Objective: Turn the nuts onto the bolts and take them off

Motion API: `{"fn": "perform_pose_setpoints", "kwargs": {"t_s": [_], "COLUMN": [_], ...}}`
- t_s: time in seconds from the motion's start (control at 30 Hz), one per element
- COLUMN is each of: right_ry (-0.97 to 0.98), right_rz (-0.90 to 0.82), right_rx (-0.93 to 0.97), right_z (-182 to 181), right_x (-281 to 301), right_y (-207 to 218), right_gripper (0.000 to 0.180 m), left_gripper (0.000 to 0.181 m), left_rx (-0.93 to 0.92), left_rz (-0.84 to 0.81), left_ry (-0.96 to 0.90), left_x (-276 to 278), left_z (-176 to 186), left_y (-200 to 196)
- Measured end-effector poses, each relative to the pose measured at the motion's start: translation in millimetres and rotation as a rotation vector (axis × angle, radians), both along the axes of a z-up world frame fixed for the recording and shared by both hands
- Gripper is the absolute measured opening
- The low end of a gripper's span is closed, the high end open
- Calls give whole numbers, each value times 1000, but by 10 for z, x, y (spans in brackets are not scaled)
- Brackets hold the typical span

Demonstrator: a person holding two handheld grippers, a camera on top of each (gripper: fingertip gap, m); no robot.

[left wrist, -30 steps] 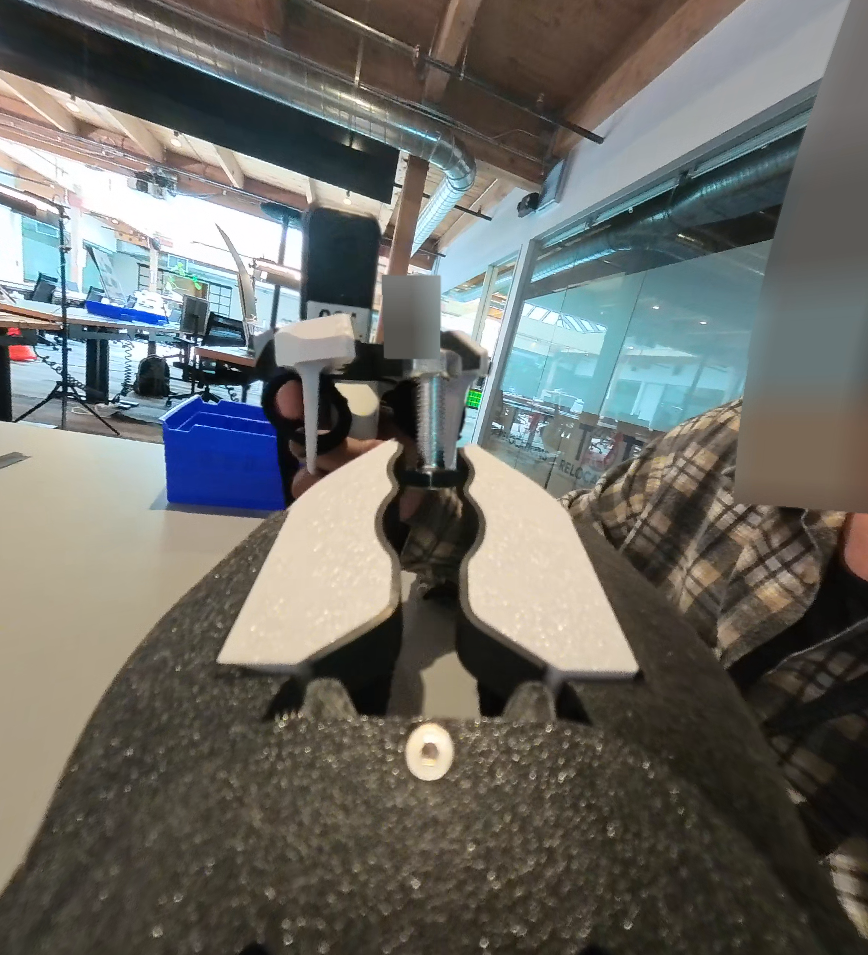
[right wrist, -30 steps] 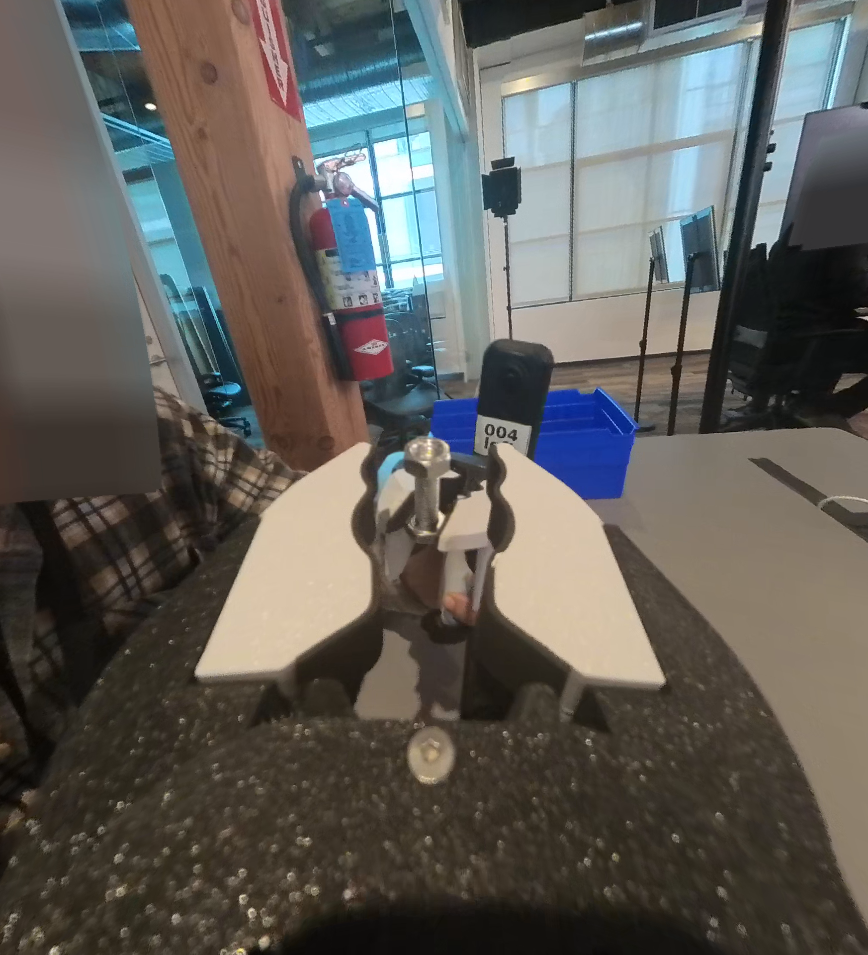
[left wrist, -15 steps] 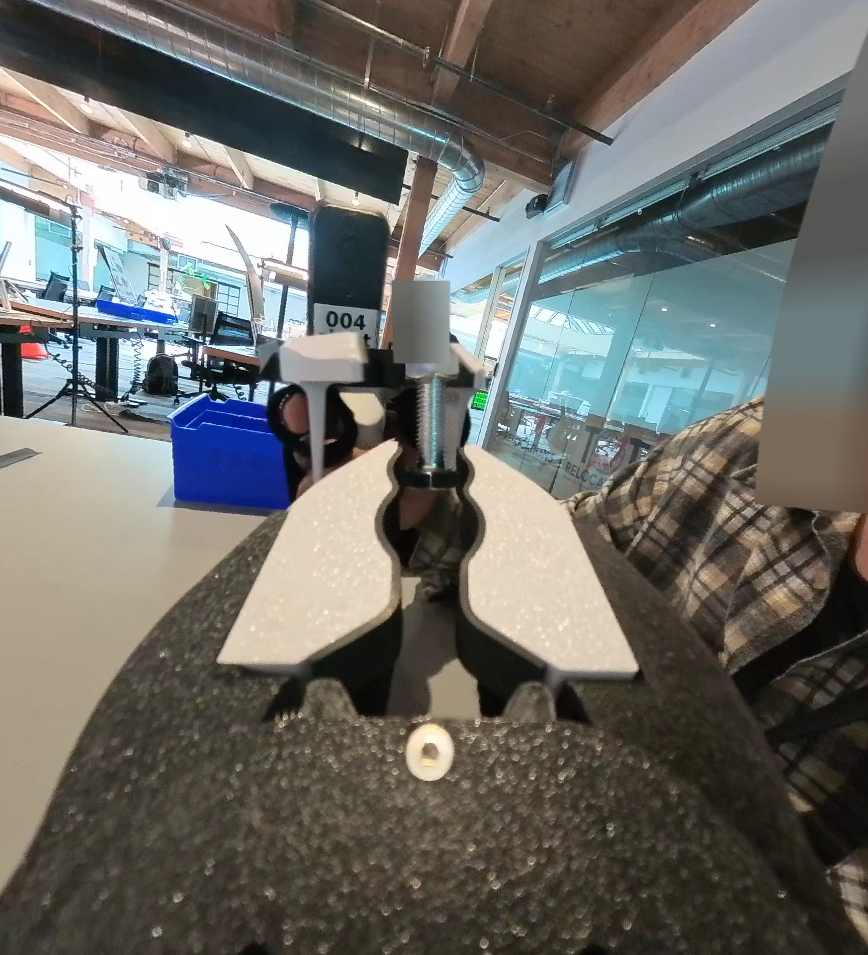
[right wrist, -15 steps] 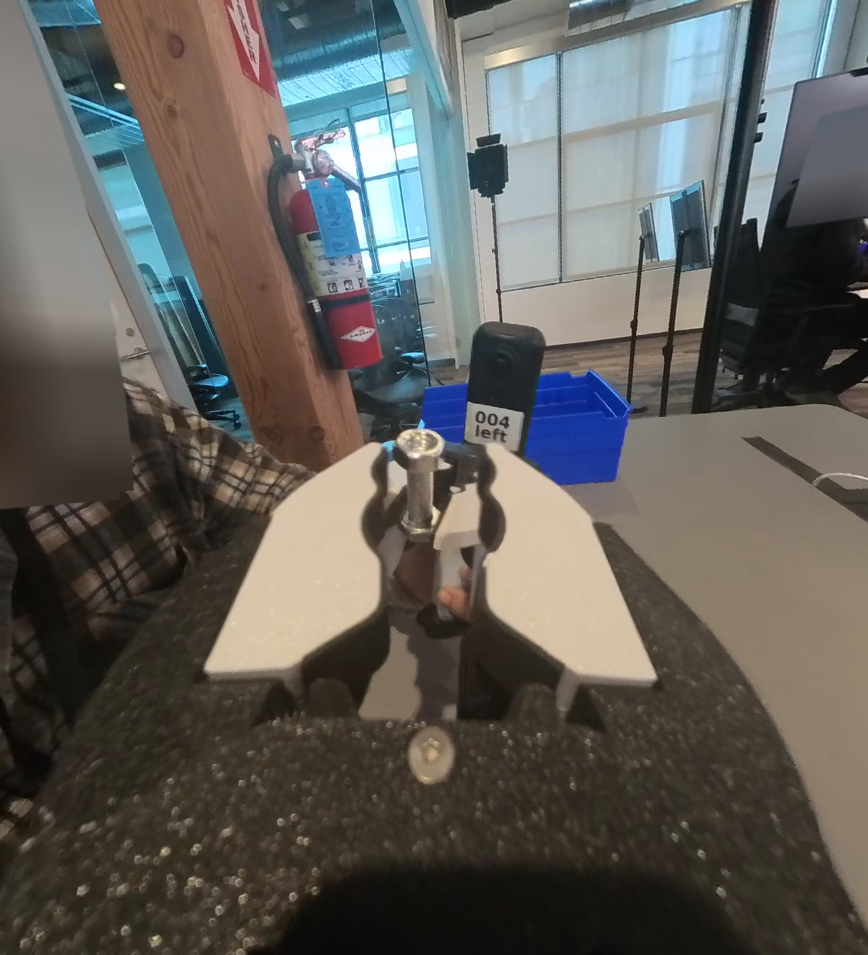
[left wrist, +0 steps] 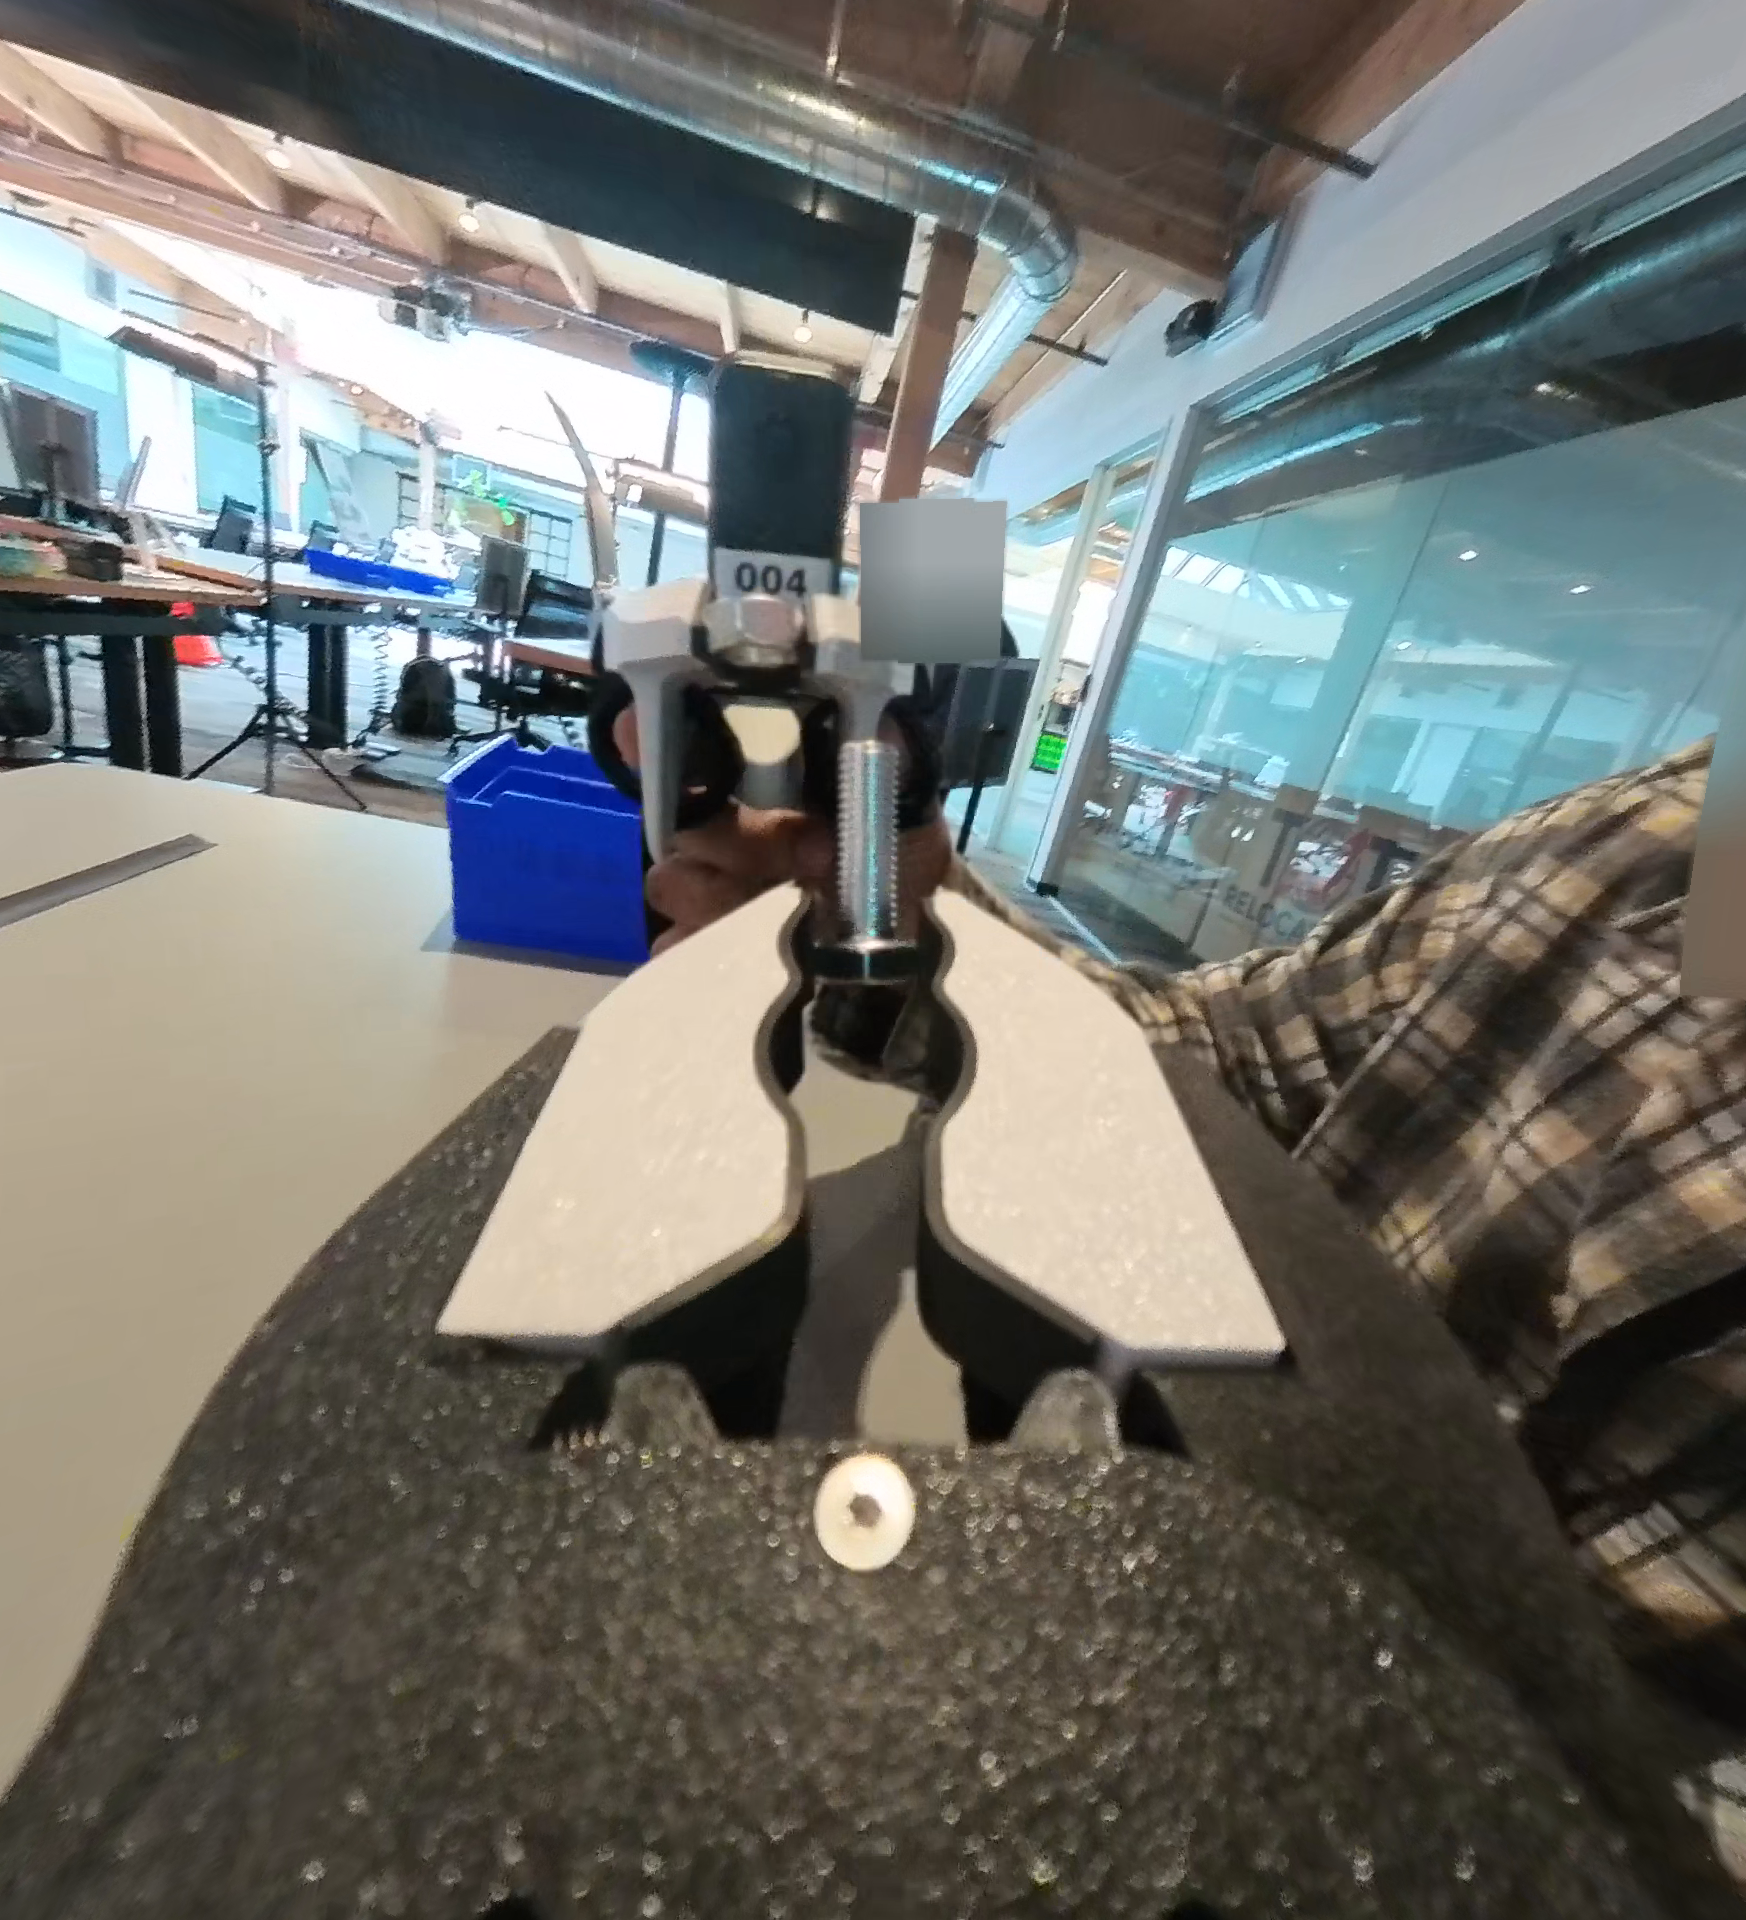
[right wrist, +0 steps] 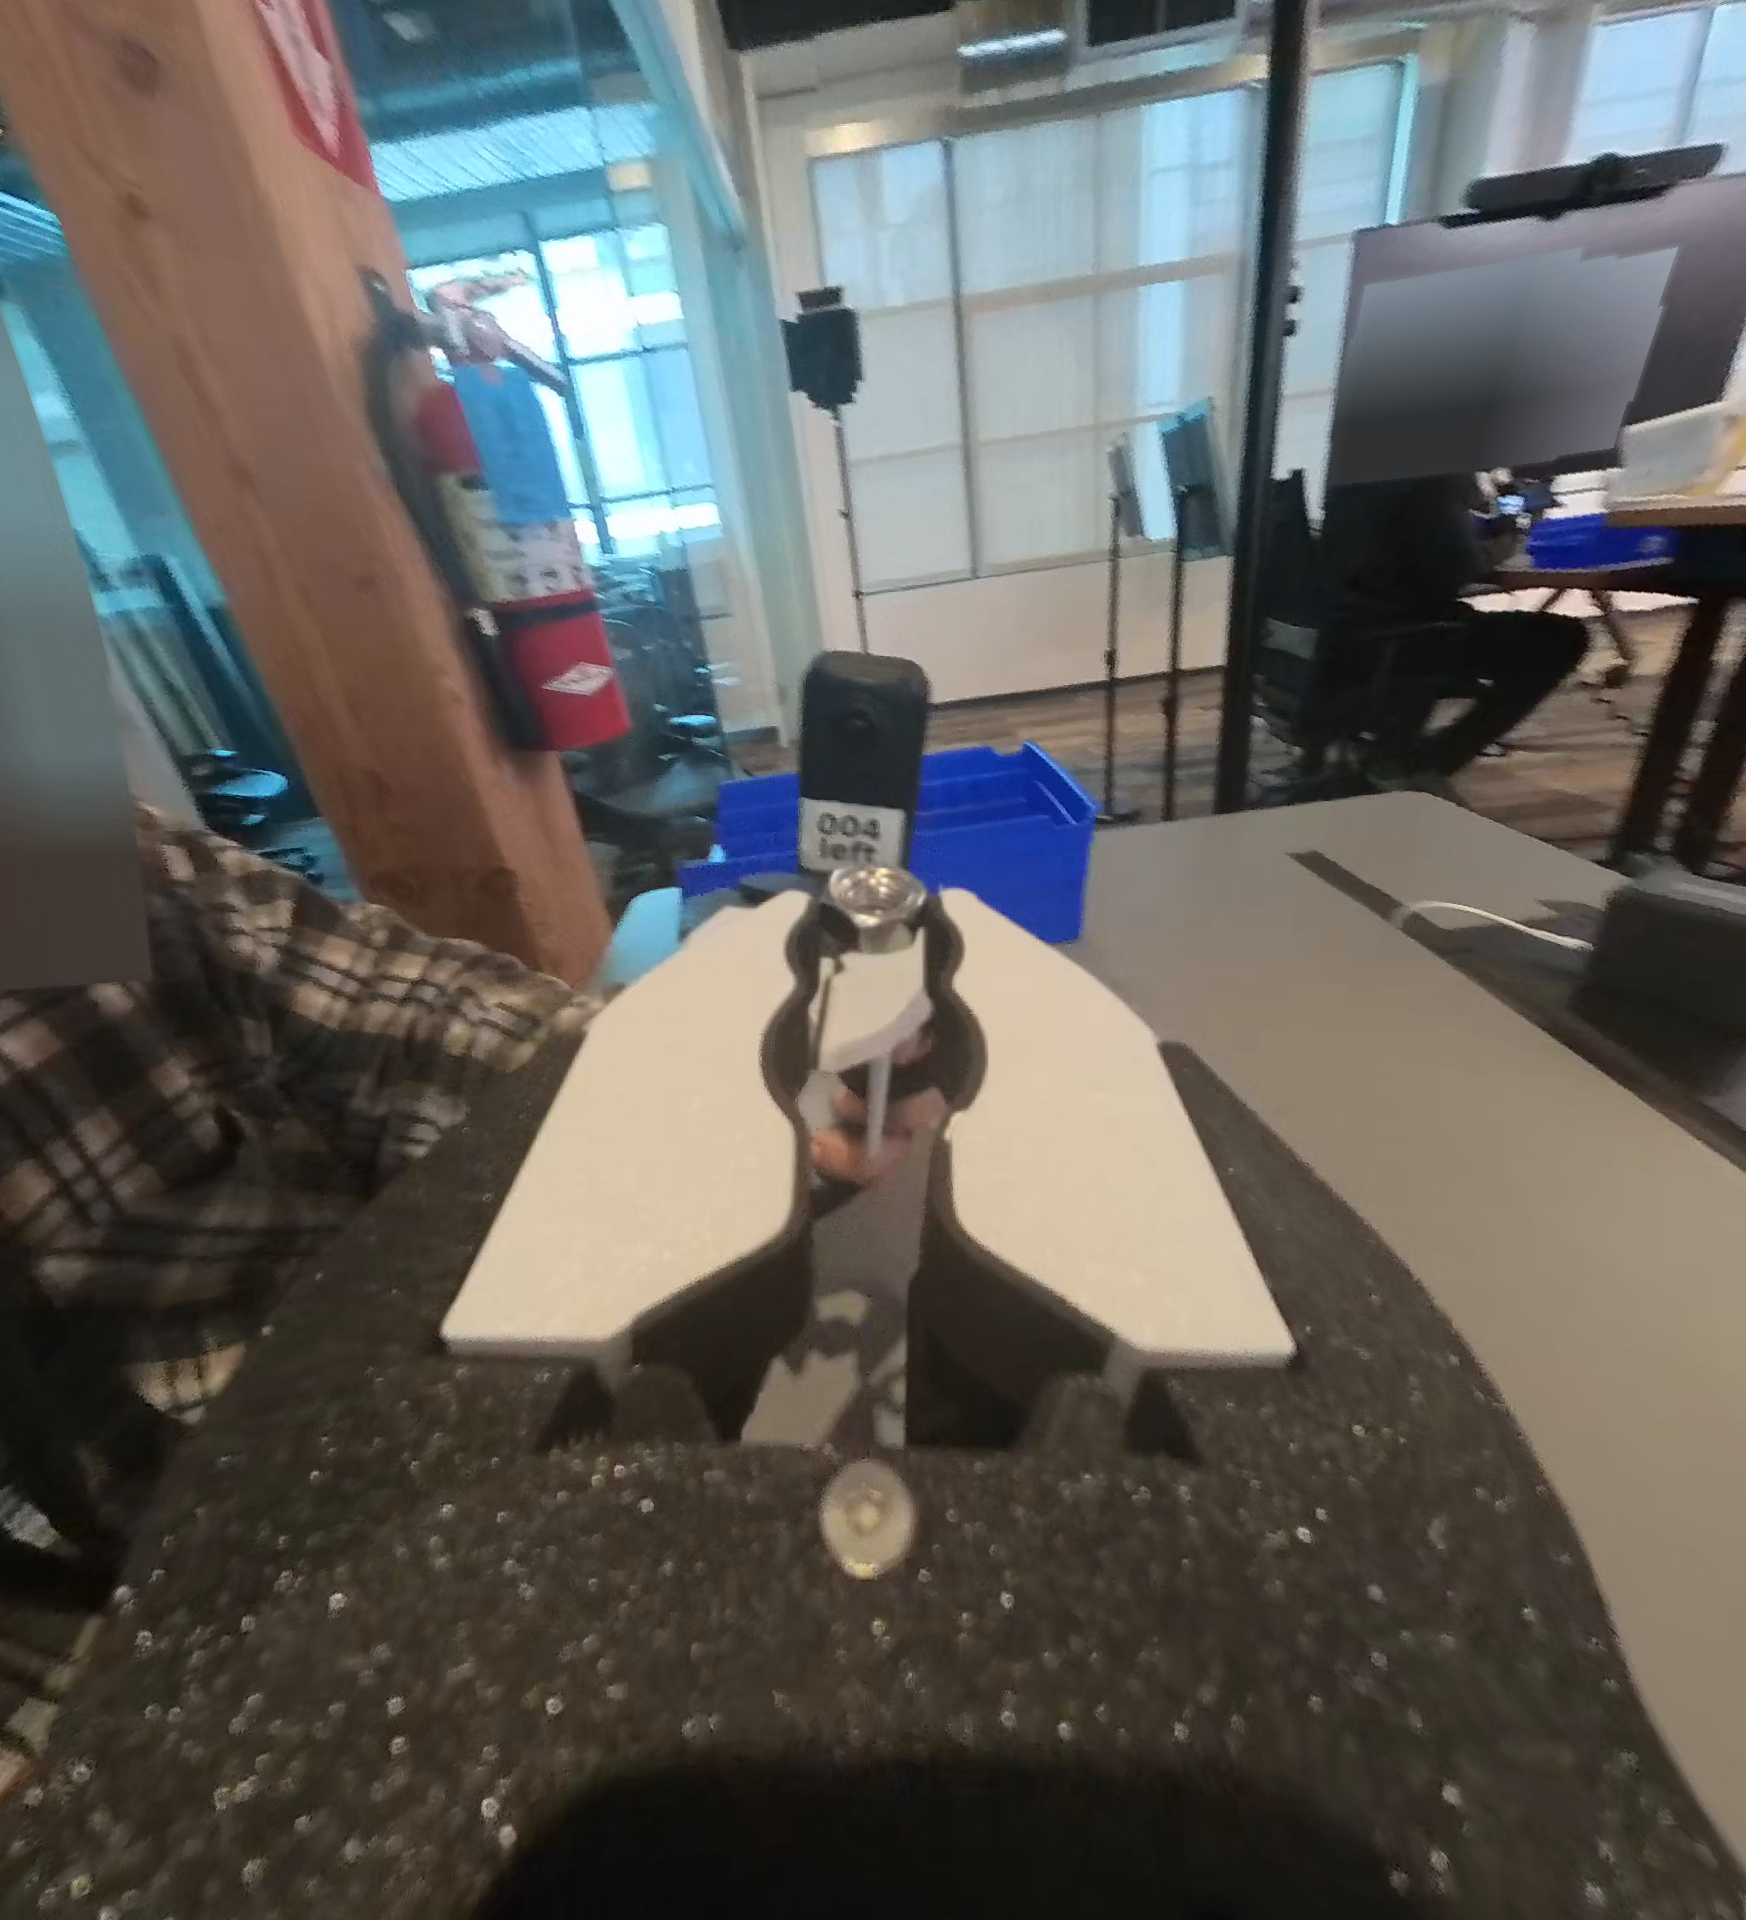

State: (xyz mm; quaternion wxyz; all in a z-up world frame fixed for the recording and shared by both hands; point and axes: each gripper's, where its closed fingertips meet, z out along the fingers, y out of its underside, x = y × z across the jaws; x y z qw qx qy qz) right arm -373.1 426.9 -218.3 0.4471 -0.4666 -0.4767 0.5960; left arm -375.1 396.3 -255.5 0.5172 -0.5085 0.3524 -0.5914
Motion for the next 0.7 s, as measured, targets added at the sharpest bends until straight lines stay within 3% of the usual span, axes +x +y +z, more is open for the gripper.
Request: {"fn": "perform_pose_setpoints", "kwargs": {"t_s": [0.23, 0.53, 0.7], "right_ry": [-88, -419, -584], "right_rz": [-269, -735, -909], "right_rx": [14, 32, -28], "right_z": [110, 325, 230], "right_x": [707, 2714, 3700], "right_y": [308, 635, 691], "right_gripper": [18, 18, 18], "left_gripper": [18, 18, 18], "left_rx": [0, 2, 7], "left_rz": [67, 111, 118], "left_ry": [41, 95, 133], "left_x": [-65, -47, 9], "left_z": [-41, -107, -173], "left_y": [96, 151, 160]}}
